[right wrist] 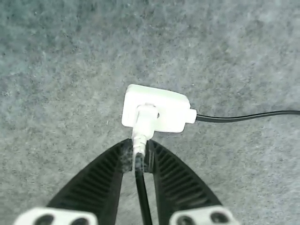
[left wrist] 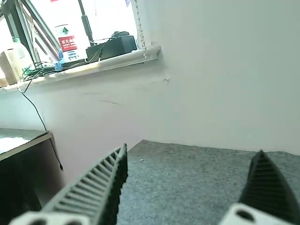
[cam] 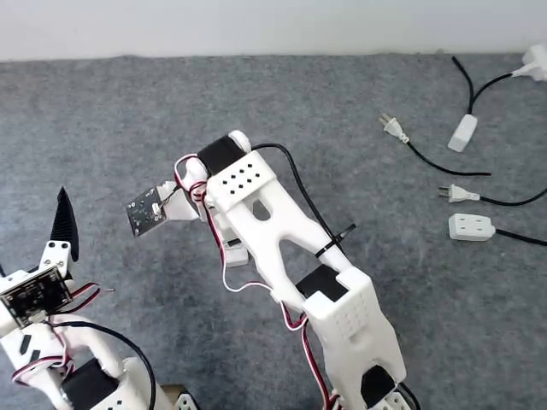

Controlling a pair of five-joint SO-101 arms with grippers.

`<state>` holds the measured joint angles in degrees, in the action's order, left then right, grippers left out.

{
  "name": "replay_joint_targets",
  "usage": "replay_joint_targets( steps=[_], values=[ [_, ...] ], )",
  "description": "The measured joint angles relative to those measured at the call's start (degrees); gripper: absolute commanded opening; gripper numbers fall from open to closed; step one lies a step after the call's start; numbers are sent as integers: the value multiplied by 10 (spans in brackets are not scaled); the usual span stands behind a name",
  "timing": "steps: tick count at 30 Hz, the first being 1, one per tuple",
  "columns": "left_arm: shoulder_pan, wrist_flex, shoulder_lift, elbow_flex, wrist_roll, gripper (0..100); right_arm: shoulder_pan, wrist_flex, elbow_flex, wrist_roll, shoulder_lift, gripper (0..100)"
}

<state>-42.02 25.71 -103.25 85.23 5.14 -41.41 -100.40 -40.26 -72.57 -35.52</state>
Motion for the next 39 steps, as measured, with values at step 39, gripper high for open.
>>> replay_joint_targets(
  steps=[39],
  values=[
    [0,0,0,0,-2,397,17,-3,-4,0,-29,8]
  ],
)
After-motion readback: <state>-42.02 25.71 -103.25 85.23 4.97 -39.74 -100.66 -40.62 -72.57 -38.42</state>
